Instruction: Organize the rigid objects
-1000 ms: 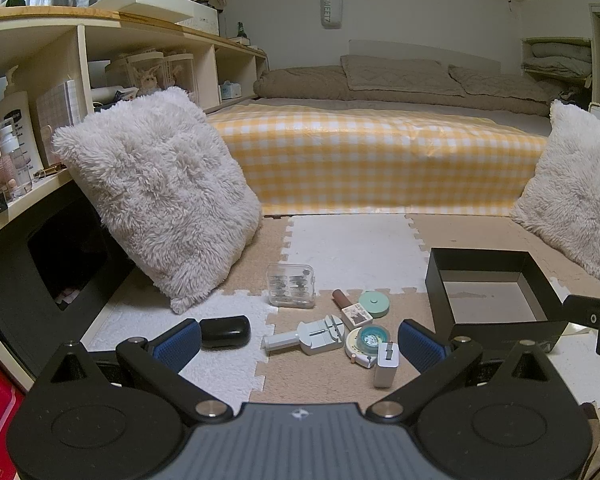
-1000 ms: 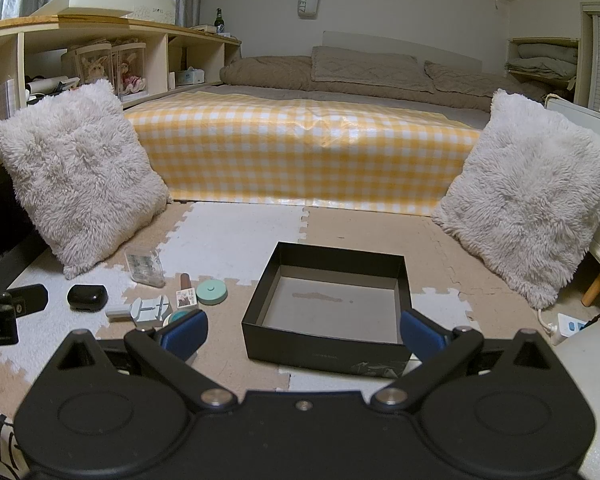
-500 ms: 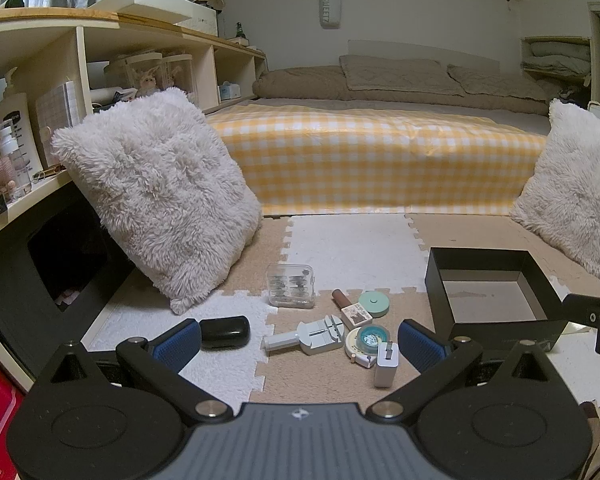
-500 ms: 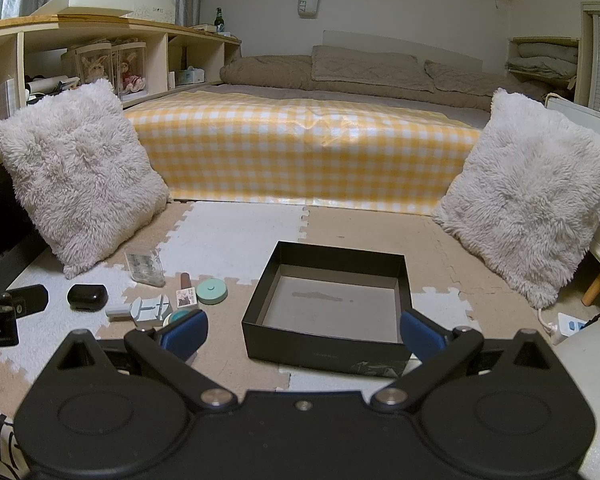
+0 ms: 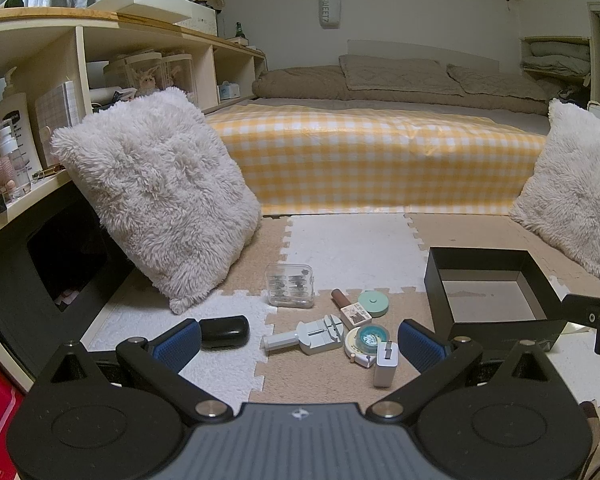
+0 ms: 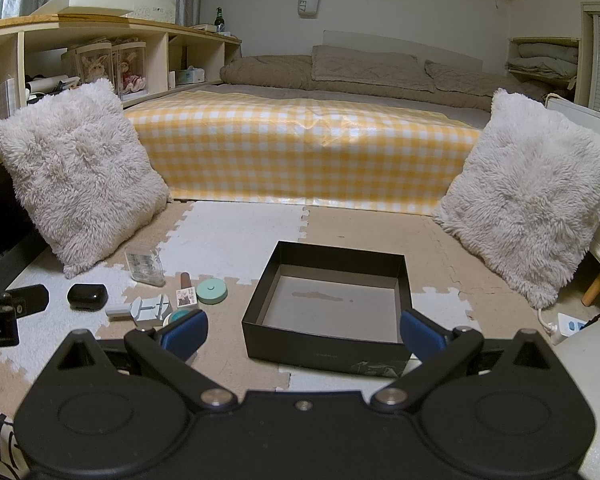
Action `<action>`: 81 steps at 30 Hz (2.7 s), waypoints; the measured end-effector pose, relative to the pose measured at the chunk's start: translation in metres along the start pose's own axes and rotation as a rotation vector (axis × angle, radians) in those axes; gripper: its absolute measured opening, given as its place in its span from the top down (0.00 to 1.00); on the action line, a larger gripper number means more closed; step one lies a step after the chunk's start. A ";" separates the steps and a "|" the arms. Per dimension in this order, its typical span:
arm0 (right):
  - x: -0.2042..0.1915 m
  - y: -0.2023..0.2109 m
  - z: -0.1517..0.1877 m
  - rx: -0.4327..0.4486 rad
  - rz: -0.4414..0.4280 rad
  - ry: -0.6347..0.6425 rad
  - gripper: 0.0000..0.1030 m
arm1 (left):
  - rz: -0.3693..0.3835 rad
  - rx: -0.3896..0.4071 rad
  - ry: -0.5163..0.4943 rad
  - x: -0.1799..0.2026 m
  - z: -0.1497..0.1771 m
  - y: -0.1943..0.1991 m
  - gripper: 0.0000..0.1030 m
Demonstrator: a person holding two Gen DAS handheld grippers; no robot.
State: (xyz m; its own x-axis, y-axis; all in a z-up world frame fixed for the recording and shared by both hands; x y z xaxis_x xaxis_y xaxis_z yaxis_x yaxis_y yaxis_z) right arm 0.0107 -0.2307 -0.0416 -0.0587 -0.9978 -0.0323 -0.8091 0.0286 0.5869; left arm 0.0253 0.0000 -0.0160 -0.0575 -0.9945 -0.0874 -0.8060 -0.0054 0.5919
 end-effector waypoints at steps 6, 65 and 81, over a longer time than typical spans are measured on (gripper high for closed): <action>0.000 -0.001 0.000 0.000 0.000 0.000 0.00 | 0.000 0.000 0.000 0.000 0.000 0.000 0.00; 0.131 -0.141 -0.049 -0.079 0.162 -0.143 0.00 | -0.113 0.050 0.064 -0.054 -0.090 -0.129 0.00; 0.137 -0.209 -0.022 -0.402 -0.009 -0.155 0.71 | -0.040 -0.329 0.162 -0.108 -0.047 -0.226 0.00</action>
State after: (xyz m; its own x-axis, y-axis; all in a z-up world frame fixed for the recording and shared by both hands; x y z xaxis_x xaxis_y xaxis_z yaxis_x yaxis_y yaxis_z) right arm 0.1850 -0.3744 -0.1509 -0.1647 -0.9761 -0.1420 -0.5198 -0.0365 0.8535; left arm 0.2411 0.1040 -0.1024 0.0855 -0.9963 -0.0032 -0.5720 -0.0517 0.8186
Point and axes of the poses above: each gripper's, at about its wrist camera, not at the fingertips, and y roughly against the way its jaws point, x to its right, z to its underside, the point moved 3 cm from there along -y, roughly the way its jaws point, and after that the axes turned 4 degrees about -x, right-handed, at the moved point
